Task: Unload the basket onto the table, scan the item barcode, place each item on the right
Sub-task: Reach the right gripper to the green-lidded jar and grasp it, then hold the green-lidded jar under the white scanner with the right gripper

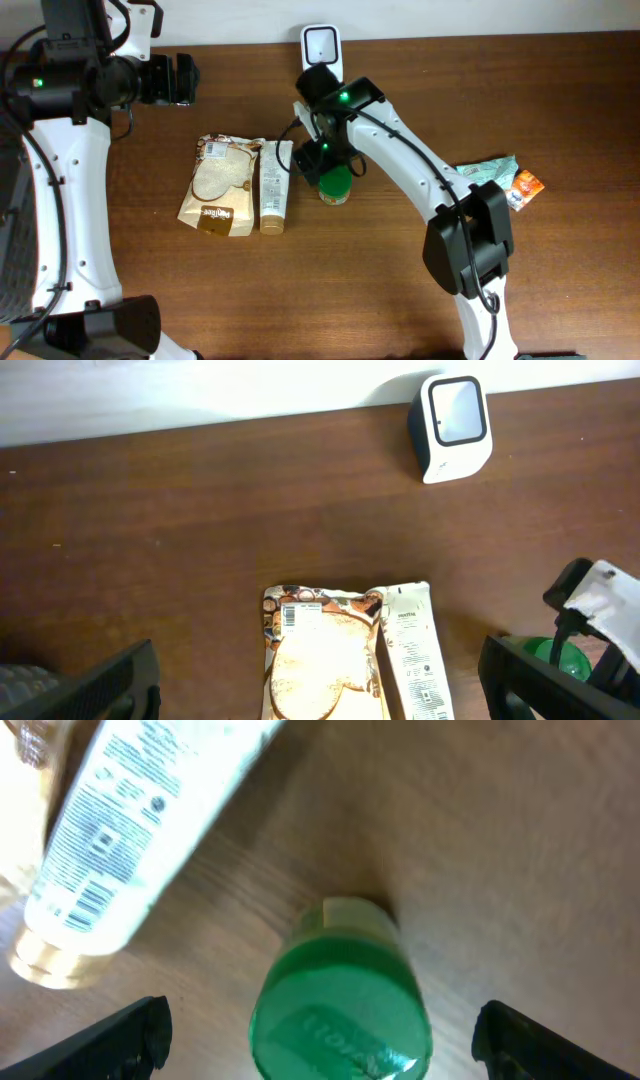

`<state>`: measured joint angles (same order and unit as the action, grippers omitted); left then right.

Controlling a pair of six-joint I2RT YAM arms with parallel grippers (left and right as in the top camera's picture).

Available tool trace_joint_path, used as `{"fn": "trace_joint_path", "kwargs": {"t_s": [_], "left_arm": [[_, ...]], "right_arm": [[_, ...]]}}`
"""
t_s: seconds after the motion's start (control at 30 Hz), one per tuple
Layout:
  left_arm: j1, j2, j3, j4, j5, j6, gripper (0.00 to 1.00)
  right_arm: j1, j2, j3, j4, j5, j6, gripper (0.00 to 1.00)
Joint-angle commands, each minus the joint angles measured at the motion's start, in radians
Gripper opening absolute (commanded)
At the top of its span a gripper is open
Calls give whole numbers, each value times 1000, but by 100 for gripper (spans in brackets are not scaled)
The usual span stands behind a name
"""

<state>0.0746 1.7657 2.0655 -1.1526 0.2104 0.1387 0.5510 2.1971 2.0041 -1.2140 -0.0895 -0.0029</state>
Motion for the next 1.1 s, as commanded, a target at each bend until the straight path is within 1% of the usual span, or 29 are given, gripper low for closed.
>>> {"fn": "trace_joint_path", "kwargs": {"t_s": [0.0,0.07,0.23,0.37,0.47,0.53,0.7,0.87,0.9,0.93,0.97,1.0,1.07], "left_arm": [[3,2,3,2,10,17,99],[3,2,4,2,10,17,99],[2,2,4,2,10,16,99],[2,2,4,2,10,16,99],[2,2,4,2,10,16,99],[2,2,4,2,10,17,99],[2,2,3,2,10,17,99],[2,2,3,2,10,17,99],[2,2,3,2,10,16,99],[2,2,4,2,10,16,99],[2,2,3,2,11,17,99],[2,2,3,2,10,16,99],[2,2,4,2,10,17,99]], "right_arm": [[6,30,-10,-29,46,69,94],[6,39,-18,-38,80,90,94],[13,53,-21,-28,76,91,94],[11,56,-39,-28,80,91,84],[11,56,-41,-28,80,90,83],[11,56,-41,-28,79,90,79],[11,51,-32,-32,79,90,65],[8,25,78,-112,66,89,65],[1,23,144,-156,20,85,65],[-13,21,212,-197,-67,51,65],[-24,21,246,-214,-125,31,64],[-49,21,310,-243,-266,-14,64],[-108,21,383,-263,-499,-69,64]]}}
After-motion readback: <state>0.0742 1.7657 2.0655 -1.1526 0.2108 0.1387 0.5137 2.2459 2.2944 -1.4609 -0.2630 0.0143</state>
